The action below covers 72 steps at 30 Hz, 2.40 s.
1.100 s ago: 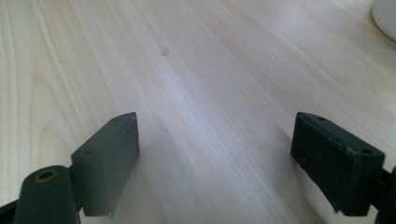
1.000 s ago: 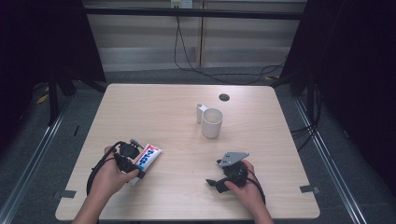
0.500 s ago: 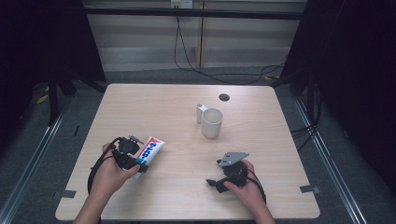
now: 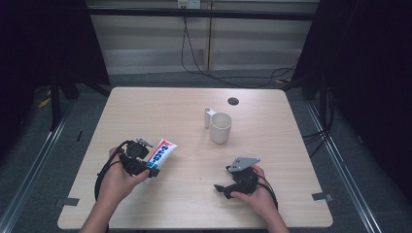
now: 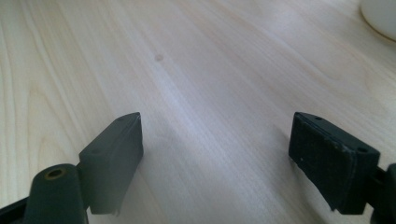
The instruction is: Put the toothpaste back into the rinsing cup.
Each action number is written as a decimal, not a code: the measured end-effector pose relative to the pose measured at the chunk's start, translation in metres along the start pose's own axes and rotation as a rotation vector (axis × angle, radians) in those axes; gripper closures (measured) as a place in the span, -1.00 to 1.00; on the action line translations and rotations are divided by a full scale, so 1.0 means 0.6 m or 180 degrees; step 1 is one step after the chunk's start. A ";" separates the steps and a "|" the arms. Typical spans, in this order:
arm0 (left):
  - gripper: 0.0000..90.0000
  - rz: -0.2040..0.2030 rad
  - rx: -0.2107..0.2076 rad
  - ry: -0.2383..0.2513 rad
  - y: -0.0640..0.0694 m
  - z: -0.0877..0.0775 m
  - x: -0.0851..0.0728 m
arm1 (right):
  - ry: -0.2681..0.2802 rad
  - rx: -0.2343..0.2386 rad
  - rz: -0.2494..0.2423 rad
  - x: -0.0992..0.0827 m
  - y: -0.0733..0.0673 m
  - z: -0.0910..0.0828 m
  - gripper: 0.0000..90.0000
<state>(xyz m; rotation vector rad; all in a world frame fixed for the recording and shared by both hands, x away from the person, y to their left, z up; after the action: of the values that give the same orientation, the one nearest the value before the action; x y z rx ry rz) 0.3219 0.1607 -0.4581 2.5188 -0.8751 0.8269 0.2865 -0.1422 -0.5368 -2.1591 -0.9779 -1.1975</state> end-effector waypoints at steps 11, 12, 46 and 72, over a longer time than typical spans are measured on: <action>0.23 0.0134 -0.0170 0.0254 0.045 0.000 0.039 | 0.0653 0.0259 0.0836 0.066 -0.002 0.007 -0.61; 0.23 0.0134 -0.0170 0.0254 0.045 0.000 0.039 | 0.0653 0.0259 0.0836 0.066 -0.002 0.007 -0.61; 0.23 0.0460 -0.0421 0.0331 0.125 0.041 0.066 | 0.0961 0.0691 0.1722 0.126 0.001 0.045 -0.51; 0.22 0.0412 -0.0439 0.0547 0.164 0.059 0.074 | 0.1339 0.0612 0.2414 0.149 0.025 0.029 0.36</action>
<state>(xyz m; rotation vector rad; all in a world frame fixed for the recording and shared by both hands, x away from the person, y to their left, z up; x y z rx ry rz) 0.3011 0.0500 -0.4451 2.2544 -1.0080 0.9721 0.3396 -0.1080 -0.4692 -1.7528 -0.0599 -1.0394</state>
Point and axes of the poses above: each handheld gripper's, and its own axes: z roughly forward along the jaws, x roughly out of its top, y roughly to its right, the point moved 4 cm from there along z, roughly forward along the jaws, and after that the axes turned 12 degrees about y, right-handed, at the moved point
